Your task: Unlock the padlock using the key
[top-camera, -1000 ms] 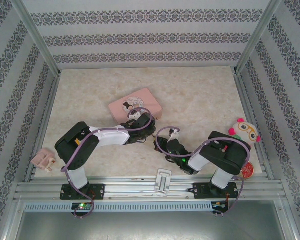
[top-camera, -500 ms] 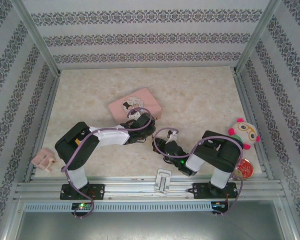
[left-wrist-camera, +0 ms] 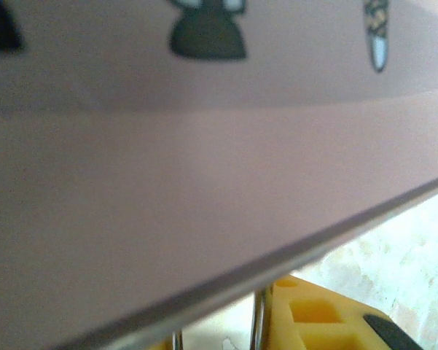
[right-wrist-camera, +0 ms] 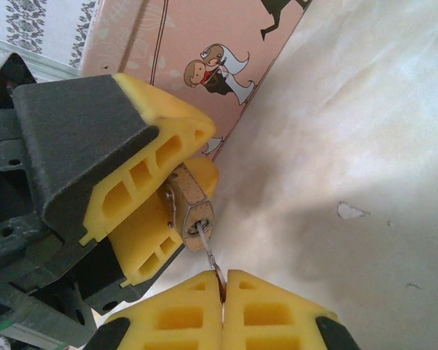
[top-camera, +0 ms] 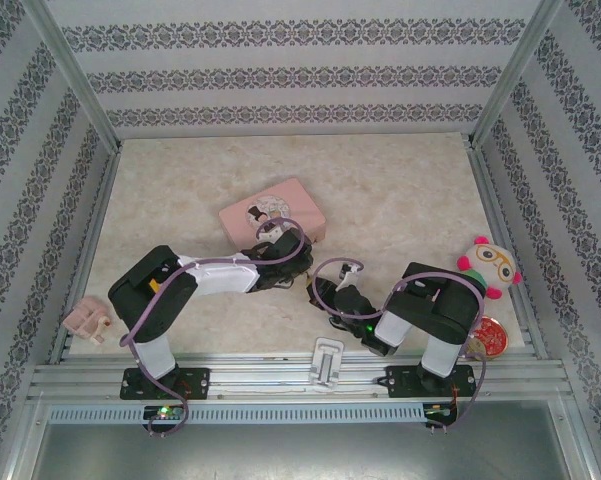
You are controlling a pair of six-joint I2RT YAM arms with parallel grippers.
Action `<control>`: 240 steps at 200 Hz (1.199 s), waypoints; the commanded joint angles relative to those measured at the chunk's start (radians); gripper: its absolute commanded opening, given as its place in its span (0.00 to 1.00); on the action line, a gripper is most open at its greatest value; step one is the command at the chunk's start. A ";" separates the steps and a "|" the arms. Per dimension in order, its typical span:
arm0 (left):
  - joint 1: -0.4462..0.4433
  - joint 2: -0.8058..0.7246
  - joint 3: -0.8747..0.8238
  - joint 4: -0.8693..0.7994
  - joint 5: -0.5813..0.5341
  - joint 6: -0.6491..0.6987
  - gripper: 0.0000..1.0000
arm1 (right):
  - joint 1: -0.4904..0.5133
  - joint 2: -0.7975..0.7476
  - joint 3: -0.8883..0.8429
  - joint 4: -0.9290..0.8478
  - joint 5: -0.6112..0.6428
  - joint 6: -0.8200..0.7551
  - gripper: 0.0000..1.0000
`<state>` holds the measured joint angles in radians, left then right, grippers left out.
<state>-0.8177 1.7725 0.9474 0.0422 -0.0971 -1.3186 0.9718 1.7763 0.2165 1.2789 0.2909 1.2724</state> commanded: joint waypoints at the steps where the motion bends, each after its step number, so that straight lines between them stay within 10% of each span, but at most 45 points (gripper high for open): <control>1: -0.033 -0.041 -0.012 0.006 0.037 -0.042 0.00 | 0.007 0.006 -0.015 0.059 -0.008 0.036 0.00; 240: -0.031 -0.047 -0.002 -0.003 0.011 0.002 0.00 | -0.027 -0.111 -0.044 -0.019 -0.103 -0.019 0.00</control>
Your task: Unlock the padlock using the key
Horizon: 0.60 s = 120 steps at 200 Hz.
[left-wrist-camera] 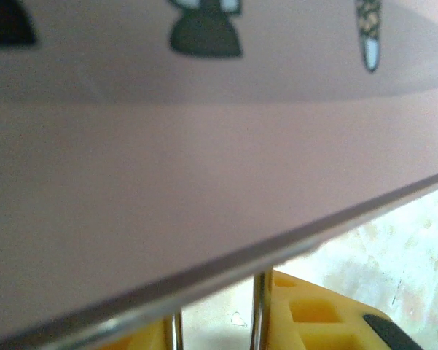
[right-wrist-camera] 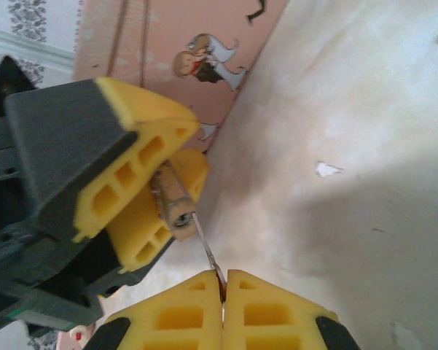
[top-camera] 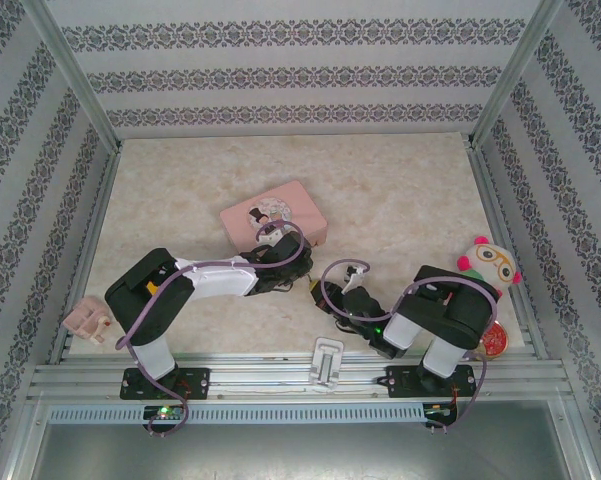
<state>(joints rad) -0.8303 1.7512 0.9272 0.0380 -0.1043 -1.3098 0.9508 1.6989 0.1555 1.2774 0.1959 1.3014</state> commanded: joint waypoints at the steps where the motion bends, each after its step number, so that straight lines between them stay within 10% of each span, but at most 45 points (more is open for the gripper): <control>1: -0.018 -0.026 0.018 0.001 0.017 -0.008 0.00 | -0.006 -0.035 0.017 -0.020 -0.008 -0.048 0.00; 120: -0.017 -0.019 0.028 0.008 0.030 -0.004 0.00 | -0.006 0.024 0.056 -0.003 -0.023 -0.039 0.00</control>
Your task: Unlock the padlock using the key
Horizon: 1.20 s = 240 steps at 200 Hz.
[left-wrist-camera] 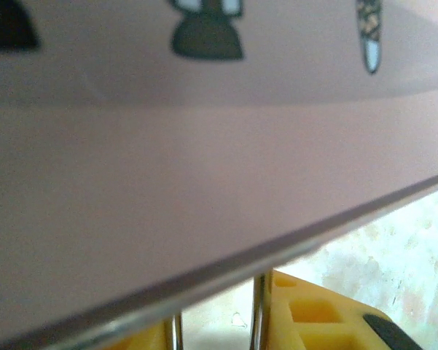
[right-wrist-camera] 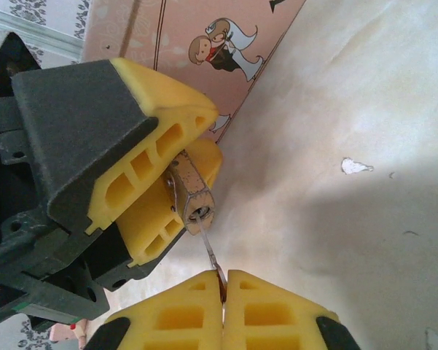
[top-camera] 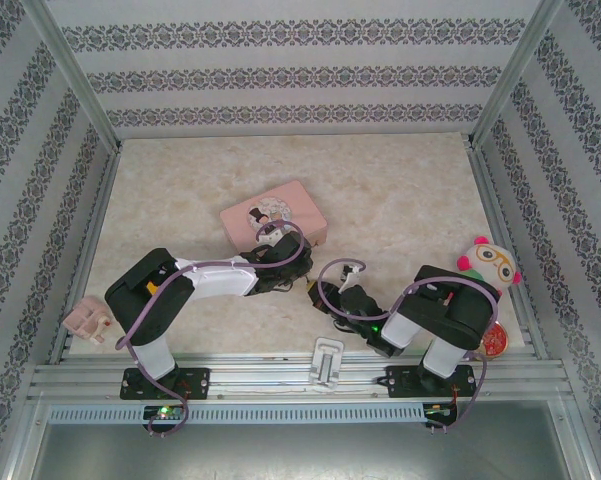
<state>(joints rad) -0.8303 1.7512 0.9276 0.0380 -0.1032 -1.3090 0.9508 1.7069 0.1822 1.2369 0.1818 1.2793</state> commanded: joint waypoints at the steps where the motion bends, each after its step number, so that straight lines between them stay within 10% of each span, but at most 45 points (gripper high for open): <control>1: -0.018 -0.019 0.028 0.008 0.029 -0.004 0.00 | -0.006 0.017 0.029 0.038 -0.009 -0.017 0.00; 240: -0.016 -0.018 0.034 -0.002 0.047 0.012 0.00 | -0.055 -0.047 0.027 0.036 -0.038 -0.012 0.00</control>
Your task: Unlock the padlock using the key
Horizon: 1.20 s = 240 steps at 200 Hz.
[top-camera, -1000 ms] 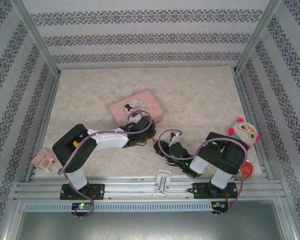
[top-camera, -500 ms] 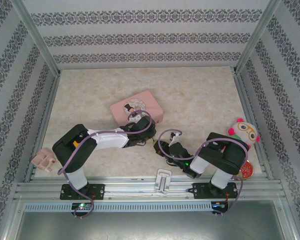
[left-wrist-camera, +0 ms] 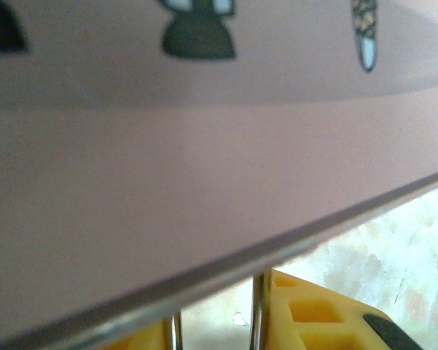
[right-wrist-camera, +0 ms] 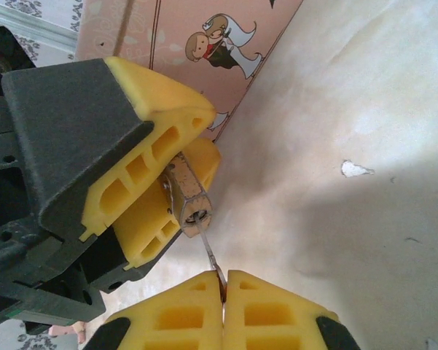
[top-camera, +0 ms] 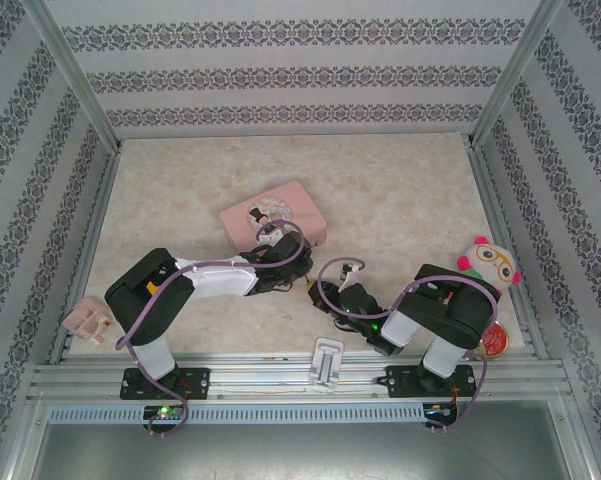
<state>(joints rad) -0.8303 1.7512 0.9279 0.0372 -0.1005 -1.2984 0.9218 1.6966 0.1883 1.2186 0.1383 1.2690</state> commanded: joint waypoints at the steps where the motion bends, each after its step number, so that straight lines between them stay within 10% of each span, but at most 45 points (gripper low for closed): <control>1: -0.016 -0.018 0.034 -0.002 0.043 0.002 0.00 | -0.026 -0.037 0.020 0.055 0.006 -0.002 0.00; 240: -0.017 -0.028 0.018 0.017 0.064 -0.010 0.00 | 0.000 -0.054 0.044 -0.004 0.052 -0.132 0.00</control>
<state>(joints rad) -0.8295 1.7512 0.9298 0.0372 -0.1005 -1.2984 0.9272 1.6699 0.2066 1.1511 0.1448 1.1763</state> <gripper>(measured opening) 0.287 0.051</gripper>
